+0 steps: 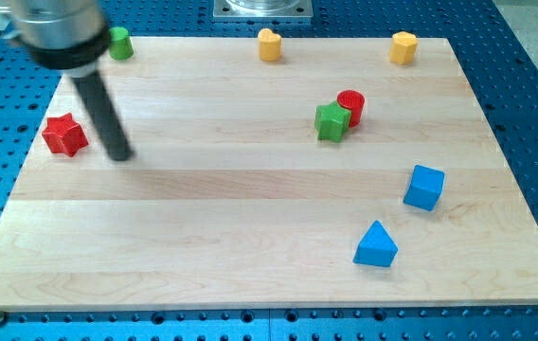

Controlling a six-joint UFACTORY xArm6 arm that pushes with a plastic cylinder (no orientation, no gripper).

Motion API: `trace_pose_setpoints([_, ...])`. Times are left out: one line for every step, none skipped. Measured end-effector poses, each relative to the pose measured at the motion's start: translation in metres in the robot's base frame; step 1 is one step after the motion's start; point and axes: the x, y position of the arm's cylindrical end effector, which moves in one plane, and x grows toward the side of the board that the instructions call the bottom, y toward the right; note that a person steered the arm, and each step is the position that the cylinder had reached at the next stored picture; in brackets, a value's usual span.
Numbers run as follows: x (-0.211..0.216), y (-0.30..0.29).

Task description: Move the green star towards the center right side of the board

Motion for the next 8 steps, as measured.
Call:
trace_pose_setpoints([-0.009,0.099])
trace_pose_setpoints([-0.033,0.155])
trace_pose_setpoints([-0.039,0.237])
trace_pose_setpoints([-0.041,0.290])
trace_pose_setpoints([-0.050,0.245])
trace_pose_setpoints([-0.070,0.274])
trace_pose_setpoints([-0.086,0.301])
trace_pose_setpoints([-0.081,0.321])
